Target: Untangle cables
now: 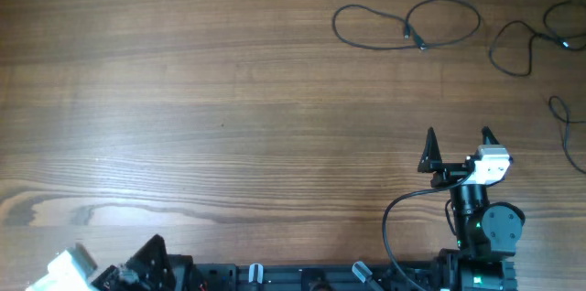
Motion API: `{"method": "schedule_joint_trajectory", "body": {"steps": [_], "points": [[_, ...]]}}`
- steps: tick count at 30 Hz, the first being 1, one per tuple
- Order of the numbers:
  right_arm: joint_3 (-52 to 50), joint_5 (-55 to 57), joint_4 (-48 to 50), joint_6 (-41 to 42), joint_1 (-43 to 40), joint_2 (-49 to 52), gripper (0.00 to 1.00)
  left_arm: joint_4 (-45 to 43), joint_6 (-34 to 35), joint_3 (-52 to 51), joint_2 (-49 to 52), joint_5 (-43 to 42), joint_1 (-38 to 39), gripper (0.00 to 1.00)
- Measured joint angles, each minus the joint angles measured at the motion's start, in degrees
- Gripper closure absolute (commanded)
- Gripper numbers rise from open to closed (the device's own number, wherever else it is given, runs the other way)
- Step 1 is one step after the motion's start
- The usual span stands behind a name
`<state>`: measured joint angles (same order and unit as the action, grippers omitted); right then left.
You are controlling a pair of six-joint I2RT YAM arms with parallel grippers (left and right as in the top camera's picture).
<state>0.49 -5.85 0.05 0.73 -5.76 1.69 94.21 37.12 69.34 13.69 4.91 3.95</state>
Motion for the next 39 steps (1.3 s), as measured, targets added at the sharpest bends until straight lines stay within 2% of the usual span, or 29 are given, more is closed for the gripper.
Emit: {"method": "schedule_joint_trajectory", "body": {"steps": [9, 19, 27, 31, 36, 39], "points": [[0.0, 0.1, 0.0, 0.0, 0.0, 0.0, 0.00, 1.0, 0.0, 0.3, -13.0, 0.1, -1.6, 0.00], [0.0, 0.1, 0.0, 0.0, 0.0, 0.0, 0.00, -1.2, 0.0, 0.5, -13.1, 0.2, -3.2, 0.00], [0.0, 0.2, 0.0, 0.0, 0.0, 0.0, 0.00, -19.8, 0.0, -3.6, -13.2, 0.4, -3.2, 0.00], [0.0, 0.2, 0.0, 0.0, 0.0, 0.0, 0.00, -32.3, -0.1, -13.7, -13.1, 0.4, -3.2, 0.00], [0.0, 0.2, 0.0, 0.0, 0.0, 0.1, 0.00, -52.6, -0.2, -28.9, -12.9, 0.1, -3.2, 0.00], [0.0, 0.2, 0.0, 0.0, 0.0, 0.1, 0.00, -63.7, -3.7, -38.2, -12.8, -1.8, -3.2, 0.00]]}}
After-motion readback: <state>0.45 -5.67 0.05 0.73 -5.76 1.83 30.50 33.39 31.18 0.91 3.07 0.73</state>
